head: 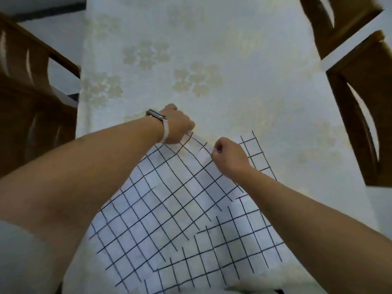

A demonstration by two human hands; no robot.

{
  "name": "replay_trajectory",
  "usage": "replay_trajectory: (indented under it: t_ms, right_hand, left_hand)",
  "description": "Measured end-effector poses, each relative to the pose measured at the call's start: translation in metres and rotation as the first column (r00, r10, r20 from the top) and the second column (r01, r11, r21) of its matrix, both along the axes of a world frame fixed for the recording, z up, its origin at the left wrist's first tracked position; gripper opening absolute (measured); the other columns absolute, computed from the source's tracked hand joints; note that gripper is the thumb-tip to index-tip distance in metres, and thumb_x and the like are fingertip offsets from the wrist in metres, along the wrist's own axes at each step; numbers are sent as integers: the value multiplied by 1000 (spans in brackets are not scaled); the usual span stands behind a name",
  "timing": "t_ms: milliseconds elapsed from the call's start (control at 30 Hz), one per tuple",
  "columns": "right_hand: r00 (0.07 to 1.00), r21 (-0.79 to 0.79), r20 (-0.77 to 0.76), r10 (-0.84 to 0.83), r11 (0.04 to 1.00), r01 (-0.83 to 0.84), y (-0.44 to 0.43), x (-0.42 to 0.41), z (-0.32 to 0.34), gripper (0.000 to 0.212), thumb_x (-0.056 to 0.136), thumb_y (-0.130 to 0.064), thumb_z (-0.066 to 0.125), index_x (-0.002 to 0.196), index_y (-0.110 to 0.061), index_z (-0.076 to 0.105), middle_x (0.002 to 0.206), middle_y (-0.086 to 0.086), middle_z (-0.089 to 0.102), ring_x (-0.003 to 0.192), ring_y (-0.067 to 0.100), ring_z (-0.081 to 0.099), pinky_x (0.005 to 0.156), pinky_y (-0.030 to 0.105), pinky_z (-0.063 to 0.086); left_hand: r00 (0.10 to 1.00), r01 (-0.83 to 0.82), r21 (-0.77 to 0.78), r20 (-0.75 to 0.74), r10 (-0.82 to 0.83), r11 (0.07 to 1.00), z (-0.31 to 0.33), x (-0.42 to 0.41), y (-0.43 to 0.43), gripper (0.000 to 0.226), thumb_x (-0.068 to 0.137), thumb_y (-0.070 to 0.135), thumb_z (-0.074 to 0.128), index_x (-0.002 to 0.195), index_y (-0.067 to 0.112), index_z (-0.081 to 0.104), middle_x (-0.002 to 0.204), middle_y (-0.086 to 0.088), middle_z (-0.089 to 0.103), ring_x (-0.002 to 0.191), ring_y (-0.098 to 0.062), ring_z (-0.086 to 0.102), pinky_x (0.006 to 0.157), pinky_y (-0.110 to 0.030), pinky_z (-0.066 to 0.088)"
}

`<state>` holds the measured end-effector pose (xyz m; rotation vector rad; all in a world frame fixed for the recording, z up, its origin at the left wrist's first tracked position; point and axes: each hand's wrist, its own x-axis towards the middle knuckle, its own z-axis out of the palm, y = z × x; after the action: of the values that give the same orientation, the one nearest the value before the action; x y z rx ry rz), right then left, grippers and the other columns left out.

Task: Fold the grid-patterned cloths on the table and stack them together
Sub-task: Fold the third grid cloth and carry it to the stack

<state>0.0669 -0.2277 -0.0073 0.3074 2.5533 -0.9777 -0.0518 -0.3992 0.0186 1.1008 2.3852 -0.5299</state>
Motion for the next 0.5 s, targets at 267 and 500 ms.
replay_trajectory:
  t_ms: [267, 500]
  right_hand:
    - [996, 80, 83, -14, 997, 7, 48, 0, 7, 12, 90, -21, 52, 90, -14, 61, 87, 6, 62, 81, 27, 57, 67, 30, 42]
    - [994, 236, -78, 75, 970, -55, 75, 10, 39, 11, 90, -26, 50, 87, -18, 57, 81, 1, 58, 73, 25, 54, 59, 30, 39]
  left_hand:
    - [989, -27, 72, -141, 37, 997, 42, -12, 16, 20, 90, 11, 46, 99, 24, 58, 87, 1, 62, 72, -22, 55, 68, -33, 35]
    - [971, -56, 203, -219, 101, 978, 63, -16, 18, 20, 93, 13, 43, 101, 21, 59, 88, -2, 62, 74, -25, 54, 59, -31, 33]
